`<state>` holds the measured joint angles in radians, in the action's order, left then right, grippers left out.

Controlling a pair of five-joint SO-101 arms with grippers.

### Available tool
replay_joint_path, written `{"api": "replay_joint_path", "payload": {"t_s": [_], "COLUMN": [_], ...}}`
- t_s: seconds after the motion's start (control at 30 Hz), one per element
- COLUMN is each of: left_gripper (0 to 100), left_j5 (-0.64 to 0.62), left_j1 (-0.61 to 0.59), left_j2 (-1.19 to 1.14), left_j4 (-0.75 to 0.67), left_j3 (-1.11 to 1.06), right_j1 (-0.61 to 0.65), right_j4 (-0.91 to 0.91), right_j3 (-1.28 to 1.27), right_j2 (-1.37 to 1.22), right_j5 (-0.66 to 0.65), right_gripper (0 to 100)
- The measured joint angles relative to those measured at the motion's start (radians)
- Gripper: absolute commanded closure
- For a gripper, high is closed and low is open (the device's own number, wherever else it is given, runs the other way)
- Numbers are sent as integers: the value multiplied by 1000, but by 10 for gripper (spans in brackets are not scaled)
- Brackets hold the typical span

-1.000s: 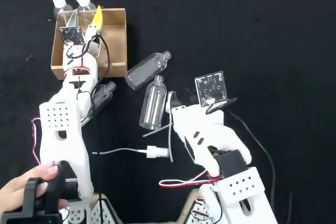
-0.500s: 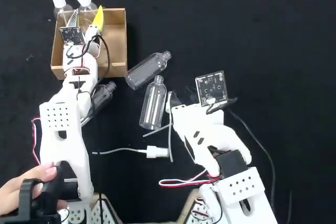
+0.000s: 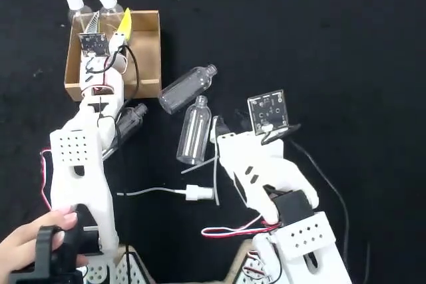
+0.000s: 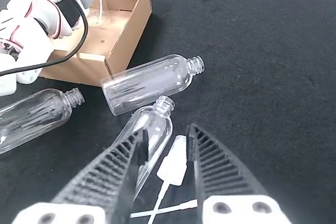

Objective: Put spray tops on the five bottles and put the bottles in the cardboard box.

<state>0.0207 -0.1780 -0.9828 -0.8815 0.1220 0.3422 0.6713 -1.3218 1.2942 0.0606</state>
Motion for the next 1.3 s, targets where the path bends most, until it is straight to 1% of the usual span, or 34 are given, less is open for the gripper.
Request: {"api": "replay_joint_path", "payload": {"t_s": [0.1,0.27,1.3], "left_gripper": [812,715,707], "left_j5": [0,0,0], "left_j1": [0,0,0], "left_j2": [0,0,0], "left_j4": [0,0,0], "left_j3": [0,0,0], "right_j1": [0,0,0], "right_j4": [0,0,0], "right_j3": [0,0,0], "right_j2": [0,0,0], "right_j5": [0,0,0], "right_gripper": [879,879,879]}}
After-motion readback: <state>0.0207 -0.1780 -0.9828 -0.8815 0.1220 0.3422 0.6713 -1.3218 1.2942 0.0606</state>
